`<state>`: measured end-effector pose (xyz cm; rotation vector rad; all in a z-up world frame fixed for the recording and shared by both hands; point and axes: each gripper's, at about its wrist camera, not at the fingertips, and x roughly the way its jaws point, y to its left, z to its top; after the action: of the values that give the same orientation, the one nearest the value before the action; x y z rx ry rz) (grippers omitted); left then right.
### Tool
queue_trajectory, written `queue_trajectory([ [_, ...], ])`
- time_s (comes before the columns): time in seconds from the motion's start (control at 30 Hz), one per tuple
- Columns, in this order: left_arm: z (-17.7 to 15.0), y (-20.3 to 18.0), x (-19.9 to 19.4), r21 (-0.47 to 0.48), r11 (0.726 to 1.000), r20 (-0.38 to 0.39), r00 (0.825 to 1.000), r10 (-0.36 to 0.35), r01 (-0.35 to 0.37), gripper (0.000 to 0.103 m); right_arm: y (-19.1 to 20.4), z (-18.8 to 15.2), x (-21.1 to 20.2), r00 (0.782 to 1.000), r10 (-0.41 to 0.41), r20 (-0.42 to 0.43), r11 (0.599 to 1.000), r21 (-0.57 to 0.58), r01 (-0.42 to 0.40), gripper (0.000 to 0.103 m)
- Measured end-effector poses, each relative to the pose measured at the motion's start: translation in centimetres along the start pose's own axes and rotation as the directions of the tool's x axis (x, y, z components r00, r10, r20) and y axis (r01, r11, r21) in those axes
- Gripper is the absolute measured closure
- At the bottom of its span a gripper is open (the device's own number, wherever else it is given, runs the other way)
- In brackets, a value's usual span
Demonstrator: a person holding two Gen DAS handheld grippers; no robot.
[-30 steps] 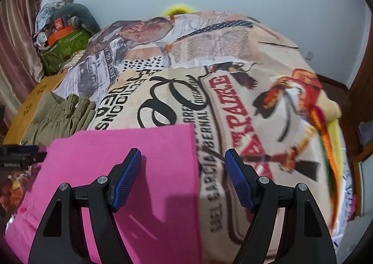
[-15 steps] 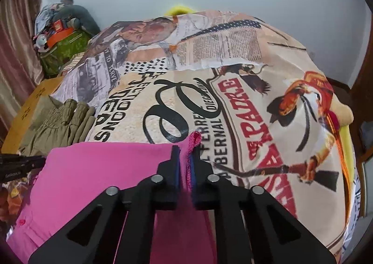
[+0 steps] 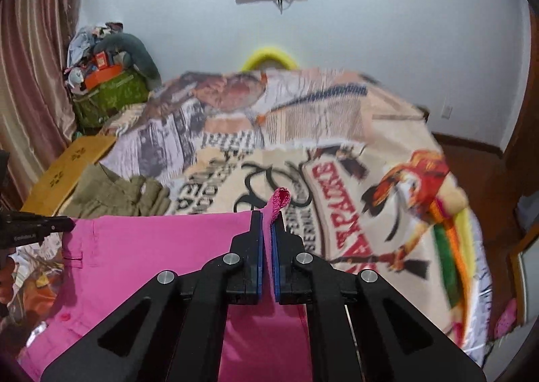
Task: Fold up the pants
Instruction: 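Grasp the pink pants edge with both grippers and fold it over onto itself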
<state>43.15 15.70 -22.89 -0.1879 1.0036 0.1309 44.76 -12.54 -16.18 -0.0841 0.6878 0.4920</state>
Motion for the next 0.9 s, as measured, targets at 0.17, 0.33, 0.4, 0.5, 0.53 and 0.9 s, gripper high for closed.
queue_trajectory([
  [0.17,0.6,-1.7,-5.3,0.028,1.000,0.115,0.993,-0.016,0.013,0.095,-0.5,1.6,-4.0,0.997,-0.005,0.083,1.000,0.024,0.003,0.100],
  [0.33,-0.3,-3.0,-8.4,0.062,0.998,0.148,0.989,-0.029,0.020,0.095,-0.6,0.6,-8.0,0.994,0.014,0.104,1.000,0.025,-0.016,0.100],
  [0.4,-1.0,-3.5,-9.3,0.077,0.997,0.151,0.988,-0.028,0.016,0.095,-0.5,-0.2,-9.3,0.994,0.030,0.103,0.999,0.031,-0.033,0.100],
  [0.5,-2.5,-4.0,-10.4,0.098,0.995,0.147,0.989,-0.026,0.012,0.095,-0.2,-1.6,-10.9,0.994,0.047,0.095,0.998,0.029,-0.050,0.100],
  [0.53,-3.1,-4.1,-10.8,0.106,0.994,0.149,0.989,-0.024,0.008,0.095,0.0,-2.3,-11.4,0.995,0.054,0.089,0.998,0.023,-0.056,0.100],
  [0.9,-10.8,-3.6,-13.2,0.130,0.992,0.120,0.993,-0.022,0.006,0.095,1.4,-9.5,-15.6,0.991,0.136,0.003,0.990,0.041,-0.136,0.100],
])
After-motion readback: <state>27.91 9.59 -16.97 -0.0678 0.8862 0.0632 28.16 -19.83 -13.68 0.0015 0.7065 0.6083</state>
